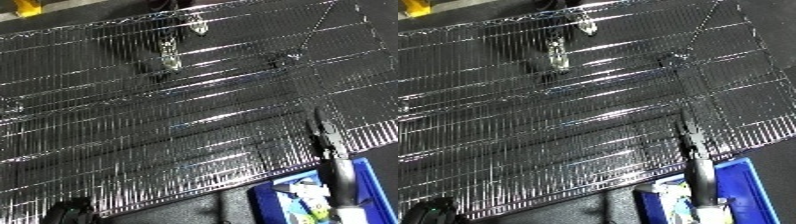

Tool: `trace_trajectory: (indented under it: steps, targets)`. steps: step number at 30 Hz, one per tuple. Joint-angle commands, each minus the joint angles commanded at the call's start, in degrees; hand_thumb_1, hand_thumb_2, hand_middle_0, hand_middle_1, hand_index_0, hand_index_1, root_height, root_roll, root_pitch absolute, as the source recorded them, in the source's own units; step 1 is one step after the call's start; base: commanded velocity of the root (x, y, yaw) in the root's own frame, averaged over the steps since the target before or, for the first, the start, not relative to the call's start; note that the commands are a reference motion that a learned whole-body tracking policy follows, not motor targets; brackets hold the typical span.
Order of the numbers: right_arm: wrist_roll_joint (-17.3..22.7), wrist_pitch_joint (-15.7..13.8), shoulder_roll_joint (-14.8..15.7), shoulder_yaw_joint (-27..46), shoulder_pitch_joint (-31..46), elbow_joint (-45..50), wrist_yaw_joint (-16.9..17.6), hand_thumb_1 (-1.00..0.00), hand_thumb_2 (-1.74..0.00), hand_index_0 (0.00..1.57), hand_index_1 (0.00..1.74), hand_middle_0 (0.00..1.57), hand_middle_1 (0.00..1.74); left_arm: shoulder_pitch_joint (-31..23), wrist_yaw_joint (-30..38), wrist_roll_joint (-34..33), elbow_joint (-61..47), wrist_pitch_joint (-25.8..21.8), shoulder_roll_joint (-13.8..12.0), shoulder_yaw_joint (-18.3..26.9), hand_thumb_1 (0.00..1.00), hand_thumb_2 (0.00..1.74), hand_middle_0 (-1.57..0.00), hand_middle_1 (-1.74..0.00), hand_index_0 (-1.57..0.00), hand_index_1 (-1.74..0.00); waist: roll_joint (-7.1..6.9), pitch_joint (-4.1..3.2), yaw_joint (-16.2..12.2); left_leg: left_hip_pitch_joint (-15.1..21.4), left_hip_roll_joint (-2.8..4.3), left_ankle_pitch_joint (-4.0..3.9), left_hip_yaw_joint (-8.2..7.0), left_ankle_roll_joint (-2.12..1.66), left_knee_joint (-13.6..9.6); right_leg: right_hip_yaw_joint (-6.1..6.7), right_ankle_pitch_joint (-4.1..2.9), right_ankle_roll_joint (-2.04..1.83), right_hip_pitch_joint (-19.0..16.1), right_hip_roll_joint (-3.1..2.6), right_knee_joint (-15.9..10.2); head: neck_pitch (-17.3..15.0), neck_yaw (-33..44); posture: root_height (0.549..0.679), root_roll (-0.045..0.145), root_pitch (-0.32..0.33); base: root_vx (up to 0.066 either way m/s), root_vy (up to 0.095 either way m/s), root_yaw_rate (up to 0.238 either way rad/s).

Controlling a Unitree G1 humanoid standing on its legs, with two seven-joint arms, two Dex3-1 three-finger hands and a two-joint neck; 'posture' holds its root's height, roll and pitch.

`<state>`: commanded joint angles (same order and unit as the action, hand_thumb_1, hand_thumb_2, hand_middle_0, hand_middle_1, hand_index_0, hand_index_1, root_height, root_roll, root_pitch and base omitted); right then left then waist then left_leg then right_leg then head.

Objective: Pick up the object and place it into the box

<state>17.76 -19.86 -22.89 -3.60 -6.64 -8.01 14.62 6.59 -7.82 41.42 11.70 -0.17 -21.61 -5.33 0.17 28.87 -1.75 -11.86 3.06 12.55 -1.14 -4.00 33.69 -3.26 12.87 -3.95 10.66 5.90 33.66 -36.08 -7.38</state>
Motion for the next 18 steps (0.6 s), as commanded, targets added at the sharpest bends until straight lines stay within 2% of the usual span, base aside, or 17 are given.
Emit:
trace_trajectory:
  steps: [8,18]
  targets:
    - [-0.01,0.19,0.25,-0.25,0.37,-0.45,0.44,0.0,0.0,0.0,0.0,0.0,0.0,-0.38,-0.13,-0.07,-0.35,0.43,-0.36,0.35,1.0,1.74,-1.57,-1.74,-1.57,-1.74,-0.11,0.24,0.04,-0.2,0.06,0.65,-0.11,0.09,0.37,0.11,-0.03,-0.35,0.34,0.16,0.38,-0.15,0.52,0.661,0.045,-0.111,0.012,-0.008,-0.006]
    - [-0.24,0.05,0.36,-0.96,0.29,-1.72,1.07,0.0,0.0,0.0,0.0,0.0,0.0,-0.54,-0.1,-0.13,-0.65,0.19,-0.68,0.63,1.0,1.74,-1.57,-1.74,-1.57,-1.74,-0.01,0.66,0.17,-0.7,-0.02,0.87,-0.11,0.11,0.74,0.17,0.0,-0.56,0.96,0.28,0.82,-0.12,0.1,0.66,0.046,-0.108,0.0,-0.004,-0.009]
